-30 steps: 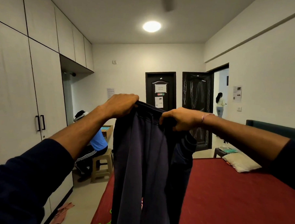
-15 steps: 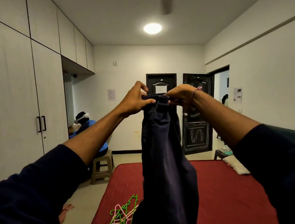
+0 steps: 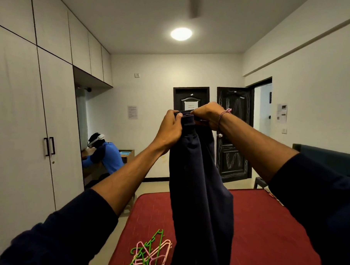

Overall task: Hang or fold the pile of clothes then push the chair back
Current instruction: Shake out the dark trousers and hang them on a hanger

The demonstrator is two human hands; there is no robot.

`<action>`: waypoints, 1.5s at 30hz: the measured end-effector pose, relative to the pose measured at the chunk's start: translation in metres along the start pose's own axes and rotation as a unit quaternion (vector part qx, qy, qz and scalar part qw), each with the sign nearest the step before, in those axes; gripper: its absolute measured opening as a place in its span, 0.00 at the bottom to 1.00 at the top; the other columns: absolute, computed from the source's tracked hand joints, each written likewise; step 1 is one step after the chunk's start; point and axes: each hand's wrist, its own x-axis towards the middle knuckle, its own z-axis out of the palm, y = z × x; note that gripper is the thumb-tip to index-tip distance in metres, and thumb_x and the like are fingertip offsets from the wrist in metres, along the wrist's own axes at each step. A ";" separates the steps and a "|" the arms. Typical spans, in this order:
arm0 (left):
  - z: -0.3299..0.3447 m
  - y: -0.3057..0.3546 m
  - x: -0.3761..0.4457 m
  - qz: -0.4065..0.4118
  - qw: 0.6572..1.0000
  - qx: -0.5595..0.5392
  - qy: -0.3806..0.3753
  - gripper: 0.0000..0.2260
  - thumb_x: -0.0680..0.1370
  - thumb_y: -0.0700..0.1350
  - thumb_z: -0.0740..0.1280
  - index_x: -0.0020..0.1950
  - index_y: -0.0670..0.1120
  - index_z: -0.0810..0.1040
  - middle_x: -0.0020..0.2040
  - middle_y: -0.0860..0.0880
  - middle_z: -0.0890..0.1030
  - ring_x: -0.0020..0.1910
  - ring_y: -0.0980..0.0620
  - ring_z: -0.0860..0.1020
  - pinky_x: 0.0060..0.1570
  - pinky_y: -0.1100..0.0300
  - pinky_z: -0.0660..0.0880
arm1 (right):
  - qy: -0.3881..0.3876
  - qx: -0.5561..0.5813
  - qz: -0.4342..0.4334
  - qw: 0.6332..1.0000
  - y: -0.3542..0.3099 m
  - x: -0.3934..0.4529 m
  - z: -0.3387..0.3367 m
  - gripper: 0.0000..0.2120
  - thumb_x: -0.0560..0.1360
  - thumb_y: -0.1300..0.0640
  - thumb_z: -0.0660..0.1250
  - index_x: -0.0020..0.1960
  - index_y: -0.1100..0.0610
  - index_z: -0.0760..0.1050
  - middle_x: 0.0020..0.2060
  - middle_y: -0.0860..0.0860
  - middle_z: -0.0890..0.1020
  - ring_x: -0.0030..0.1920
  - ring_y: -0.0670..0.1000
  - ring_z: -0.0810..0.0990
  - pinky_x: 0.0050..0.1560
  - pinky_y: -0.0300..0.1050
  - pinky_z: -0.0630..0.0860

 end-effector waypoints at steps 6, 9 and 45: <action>-0.004 -0.010 0.000 0.010 0.996 0.061 0.065 0.11 0.86 0.48 0.53 0.58 0.41 0.69 0.50 0.46 0.75 0.46 0.53 0.74 0.43 0.63 0.73 | -0.027 -0.011 0.039 0.999 0.006 0.006 -0.016 0.04 0.81 0.61 0.66 0.53 0.62 0.76 0.38 0.54 0.82 0.39 0.49 0.82 0.56 0.46 0.82; 0.002 -0.005 -0.011 0.023 0.999 0.034 0.018 0.14 0.85 0.55 0.57 0.56 0.44 0.68 0.52 0.45 0.76 0.48 0.53 0.76 0.45 0.61 0.75 | -0.026 -0.008 0.055 0.998 0.012 0.009 -0.021 0.05 0.82 0.61 0.64 0.57 0.61 0.74 0.28 0.51 0.82 0.35 0.47 0.80 0.47 0.42 0.81; -0.078 0.008 0.020 0.054 0.936 0.326 -0.120 0.30 0.73 0.49 0.72 0.72 0.46 0.67 0.62 0.45 0.76 0.58 0.46 0.76 0.54 0.55 0.76 | -0.094 -0.131 -0.309 0.937 0.049 0.009 -0.065 0.25 0.69 0.59 0.79 0.63 0.55 0.74 0.54 0.54 0.83 0.52 0.55 0.85 0.51 0.53 0.84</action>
